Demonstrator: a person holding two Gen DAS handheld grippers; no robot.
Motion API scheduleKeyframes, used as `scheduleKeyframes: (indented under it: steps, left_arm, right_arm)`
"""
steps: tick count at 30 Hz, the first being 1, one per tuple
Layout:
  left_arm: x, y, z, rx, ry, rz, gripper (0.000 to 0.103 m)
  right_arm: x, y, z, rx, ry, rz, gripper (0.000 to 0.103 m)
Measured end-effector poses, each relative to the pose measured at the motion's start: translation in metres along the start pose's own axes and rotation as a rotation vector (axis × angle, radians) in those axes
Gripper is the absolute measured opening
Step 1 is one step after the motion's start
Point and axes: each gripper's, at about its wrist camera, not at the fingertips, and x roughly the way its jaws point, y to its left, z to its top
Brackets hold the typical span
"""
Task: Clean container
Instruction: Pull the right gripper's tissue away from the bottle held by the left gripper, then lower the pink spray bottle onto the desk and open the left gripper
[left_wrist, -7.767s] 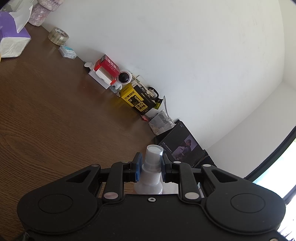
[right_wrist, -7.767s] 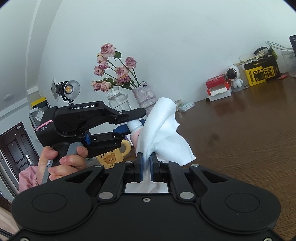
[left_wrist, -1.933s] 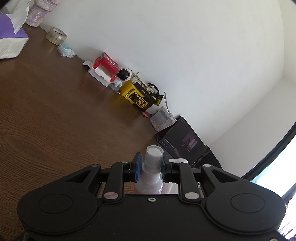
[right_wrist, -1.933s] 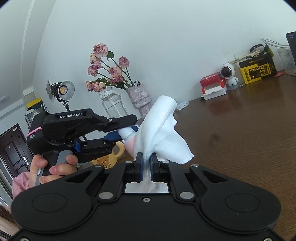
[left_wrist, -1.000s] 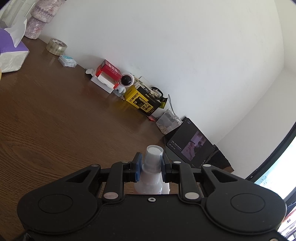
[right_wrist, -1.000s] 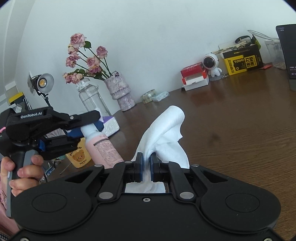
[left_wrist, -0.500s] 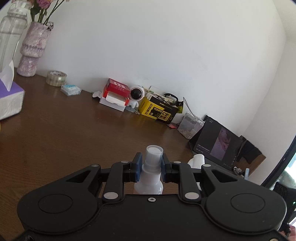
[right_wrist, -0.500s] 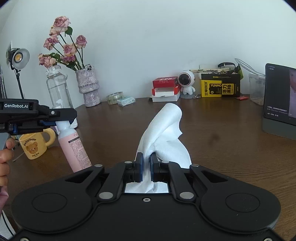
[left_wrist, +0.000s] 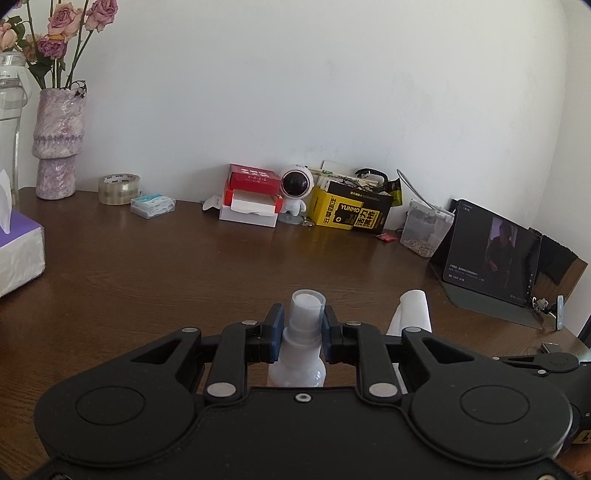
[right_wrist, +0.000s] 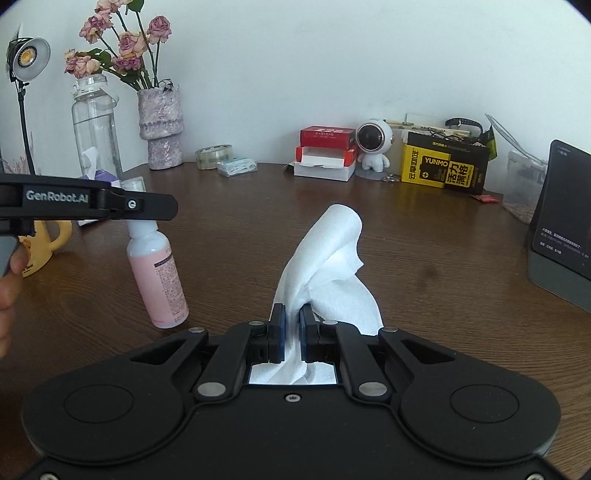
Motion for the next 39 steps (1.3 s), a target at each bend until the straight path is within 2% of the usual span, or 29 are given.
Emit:
scheduleKeyframes:
  steps: [15, 24, 27, 30, 32, 36, 38, 39]
  left_arm:
    - [0.009, -0.012, -0.008, 0.086, -0.040, 0.062, 0.021]
    - [0.008, -0.015, -0.009, 0.091, -0.041, 0.077, 0.023]
    - [0.009, -0.013, -0.008, 0.081, -0.040, 0.090, 0.033]
    - [0.006, -0.011, -0.007, 0.066, -0.059, 0.105, 0.048]
    - [0.002, -0.010, -0.005, 0.057, -0.083, 0.112, 0.065]
    - [-0.017, -0.008, -0.001, 0.063, -0.132, 0.104, 0.076]
    - [-0.027, -0.005, 0.001, 0.057, -0.138, 0.098, 0.099]
    - [-0.034, -0.003, 0.001, 0.053, -0.146, 0.093, 0.102]
  right_arm:
    - [-0.006, -0.002, -0.002, 0.000, -0.001, 0.006, 0.008]
    - [-0.006, -0.001, -0.004, 0.003, 0.006, 0.010, 0.008]
    - [-0.006, -0.001, -0.004, 0.002, 0.009, 0.011, 0.008]
    - [-0.004, -0.002, -0.004, 0.007, 0.016, 0.014, 0.008]
    - [-0.002, -0.003, -0.004, 0.011, 0.022, 0.018, 0.008]
    - [0.003, -0.003, 0.004, -0.005, 0.029, 0.020, 0.008]
    - [0.009, -0.003, 0.009, -0.008, 0.036, 0.025, 0.008]
    - [0.013, -0.002, 0.011, -0.012, 0.042, 0.022, 0.008]
